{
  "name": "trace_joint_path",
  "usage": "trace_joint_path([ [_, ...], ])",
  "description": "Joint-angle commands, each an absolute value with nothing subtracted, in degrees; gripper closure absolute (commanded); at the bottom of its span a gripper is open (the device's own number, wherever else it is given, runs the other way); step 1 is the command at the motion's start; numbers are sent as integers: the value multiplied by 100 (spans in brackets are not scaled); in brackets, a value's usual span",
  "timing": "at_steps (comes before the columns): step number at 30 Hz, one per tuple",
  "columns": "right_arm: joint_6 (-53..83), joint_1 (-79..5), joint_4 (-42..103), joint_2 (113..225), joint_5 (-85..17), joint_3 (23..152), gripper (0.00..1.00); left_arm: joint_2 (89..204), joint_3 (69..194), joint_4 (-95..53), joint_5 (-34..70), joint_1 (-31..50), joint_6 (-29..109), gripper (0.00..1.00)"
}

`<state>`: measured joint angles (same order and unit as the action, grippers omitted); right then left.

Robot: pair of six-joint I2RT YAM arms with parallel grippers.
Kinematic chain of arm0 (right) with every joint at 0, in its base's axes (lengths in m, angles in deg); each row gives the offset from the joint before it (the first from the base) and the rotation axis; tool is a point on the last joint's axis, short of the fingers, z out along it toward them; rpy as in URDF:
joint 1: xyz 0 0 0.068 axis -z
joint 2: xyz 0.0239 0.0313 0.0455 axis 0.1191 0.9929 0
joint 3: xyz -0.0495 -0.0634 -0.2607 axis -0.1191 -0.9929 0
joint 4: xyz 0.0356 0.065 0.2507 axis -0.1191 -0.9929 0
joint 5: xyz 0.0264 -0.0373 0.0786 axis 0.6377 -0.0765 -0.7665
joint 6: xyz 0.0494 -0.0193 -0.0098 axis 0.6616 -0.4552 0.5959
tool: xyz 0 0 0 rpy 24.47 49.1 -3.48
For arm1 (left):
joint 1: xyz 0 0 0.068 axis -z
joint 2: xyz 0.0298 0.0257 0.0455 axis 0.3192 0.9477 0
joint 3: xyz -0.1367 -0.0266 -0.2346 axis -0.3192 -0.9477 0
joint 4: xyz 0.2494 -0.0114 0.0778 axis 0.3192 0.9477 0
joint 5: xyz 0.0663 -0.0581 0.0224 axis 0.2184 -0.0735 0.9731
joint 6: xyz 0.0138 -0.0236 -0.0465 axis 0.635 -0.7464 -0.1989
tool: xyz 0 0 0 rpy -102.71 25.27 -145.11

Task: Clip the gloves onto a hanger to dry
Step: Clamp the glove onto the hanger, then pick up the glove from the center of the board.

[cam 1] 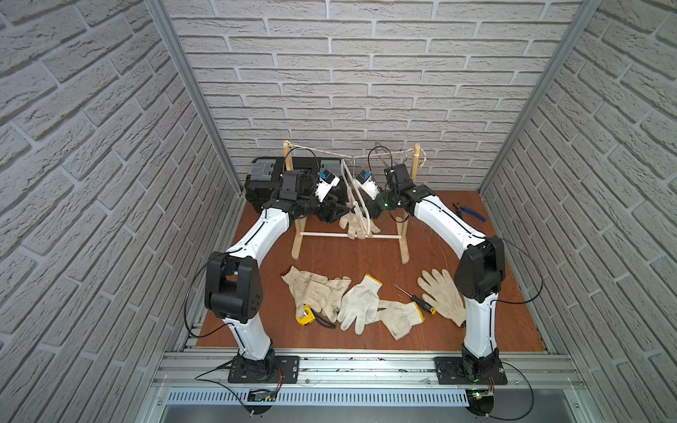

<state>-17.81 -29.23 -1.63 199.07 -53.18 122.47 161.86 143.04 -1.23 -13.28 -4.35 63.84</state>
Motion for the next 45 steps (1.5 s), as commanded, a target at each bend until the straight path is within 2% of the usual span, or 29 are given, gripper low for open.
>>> trace_joint_path([
  [1,-1848,-2967,137,19467,-4856,12063,44,15786,14132,368,-495,-455,6194,14],
  [9,-1811,-3012,292,19256,-4165,11869,37,15094,13559,1267,1148,-381,5228,13],
  [14,-1615,-3088,478,19164,-3430,11781,32,14561,13119,1552,1402,-298,5194,12],
  [16,-1485,-3134,699,19068,-3045,11639,18,14362,12970,1608,1467,-302,5183,12],
  [18,-1386,-3179,857,18975,-2779,11524,14,14222,12862,1779,1624,-314,5191,11],
  [22,-1240,-3224,951,18809,-2717,11368,13,14100,12690,2421,2202,-345,4981,11],
  [30,-949,-3320,891,18314,-3202,10864,13,13214,11245,2590,3096,-462,3547,17],
  [35,-811,-3388,918,17972,-3318,10431,13,12742,10323,2083,3573,-720,2713,23],
  [38,-765,-3400,887,17765,-3325,10158,13,12604,9858,1675,3813,-983,2398,30],
  [45,-669,-3408,1028,17242,-3377,9475,14,13024,9386,584,4068,-1176,2123,41],
])
